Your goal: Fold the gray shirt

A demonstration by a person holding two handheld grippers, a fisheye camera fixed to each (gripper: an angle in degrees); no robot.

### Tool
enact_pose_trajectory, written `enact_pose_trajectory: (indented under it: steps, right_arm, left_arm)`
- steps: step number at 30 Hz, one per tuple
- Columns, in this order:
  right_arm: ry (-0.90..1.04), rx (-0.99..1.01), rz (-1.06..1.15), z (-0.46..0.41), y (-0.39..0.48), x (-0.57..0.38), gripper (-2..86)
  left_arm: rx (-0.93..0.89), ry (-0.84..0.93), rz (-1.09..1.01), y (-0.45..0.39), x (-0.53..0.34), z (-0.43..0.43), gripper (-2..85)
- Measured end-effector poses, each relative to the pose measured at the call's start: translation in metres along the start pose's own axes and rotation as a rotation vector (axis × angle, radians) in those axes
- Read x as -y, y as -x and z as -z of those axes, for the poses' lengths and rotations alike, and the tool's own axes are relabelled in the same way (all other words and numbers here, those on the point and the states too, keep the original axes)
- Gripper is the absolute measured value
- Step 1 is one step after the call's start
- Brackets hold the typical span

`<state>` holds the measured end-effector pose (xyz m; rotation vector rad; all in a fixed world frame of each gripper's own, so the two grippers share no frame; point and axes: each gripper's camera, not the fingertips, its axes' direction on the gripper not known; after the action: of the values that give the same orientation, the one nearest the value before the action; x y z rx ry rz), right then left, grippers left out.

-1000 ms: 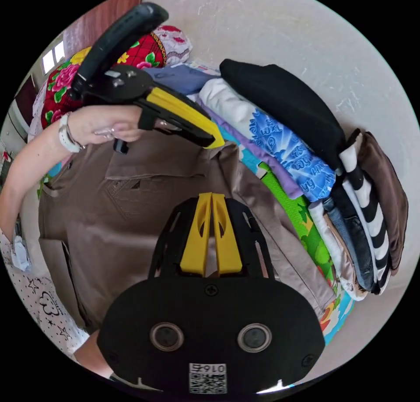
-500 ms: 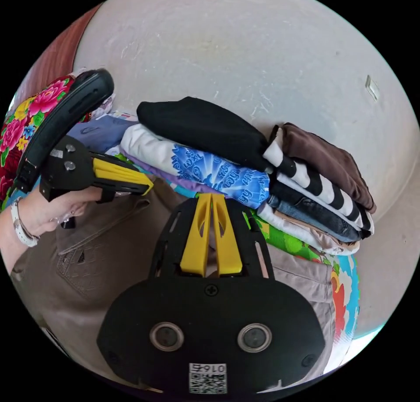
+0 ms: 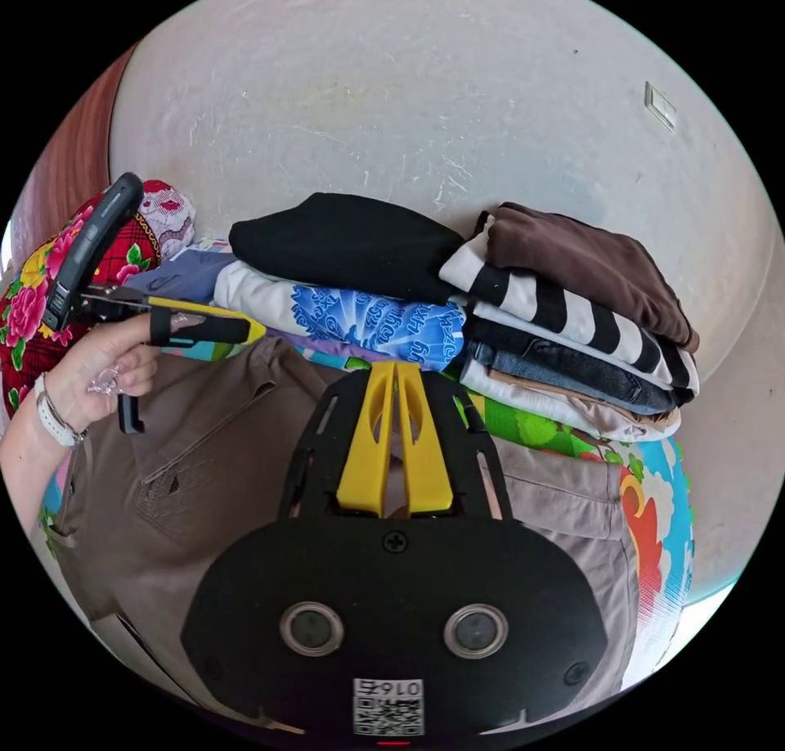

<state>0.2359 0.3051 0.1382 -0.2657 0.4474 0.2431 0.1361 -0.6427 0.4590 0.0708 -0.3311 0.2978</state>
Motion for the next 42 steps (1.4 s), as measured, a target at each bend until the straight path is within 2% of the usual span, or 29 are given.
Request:
enact_pose_trajectory:
  steps: [5,11,14,18,25,29,33,37,40,42]
  right_arm:
    - [0.011,0.056,0.033,0.005,0.004,-0.018,0.1]
    - [0.064,0.257,0.160,0.002,0.025,-0.041,4.3]
    - [0.070,0.207,0.193,0.005,0.032,-0.055,5.8]
    - [0.098,0.185,0.186,0.010,0.030,-0.076,5.8]
    - [0.107,0.176,0.201,0.030,0.025,-0.125,5.2]
    - [0.106,0.154,0.188,0.047,0.013,-0.159,5.1]
    - [0.041,0.140,0.079,0.078,-0.013,-0.190,5.0]
    - [-0.220,0.212,-0.094,0.168,-0.048,-0.233,4.2]
    - [-0.460,0.329,-0.112,0.258,-0.065,-0.278,1.8]
    - [-0.616,0.385,-0.099,0.316,-0.072,-0.314,0.8]
  left_arm:
    - [0.083,0.058,-0.023,-0.011,-0.009,-0.016,-1.0]
    - [0.069,-0.017,-0.125,-0.032,-0.025,-0.005,-1.0]
    - [0.125,-0.078,-0.196,-0.045,-0.038,0.020,-1.0]
    - [0.135,-0.015,-0.256,-0.061,-0.052,0.028,-1.0]
    - [0.230,-0.022,-0.297,-0.087,-0.064,0.039,-1.0]
    - [0.297,-0.085,-0.250,-0.085,-0.083,0.085,-1.0]
    - [0.251,-0.201,-0.227,-0.075,-0.161,0.172,-1.0]
    - [0.237,-0.216,-0.176,-0.054,-0.277,0.258,-1.0]
    - [0.288,-0.150,-0.003,-0.021,-0.385,0.322,-1.0]
    - [0.250,-0.187,0.215,0.003,-0.480,0.365,-1.0]
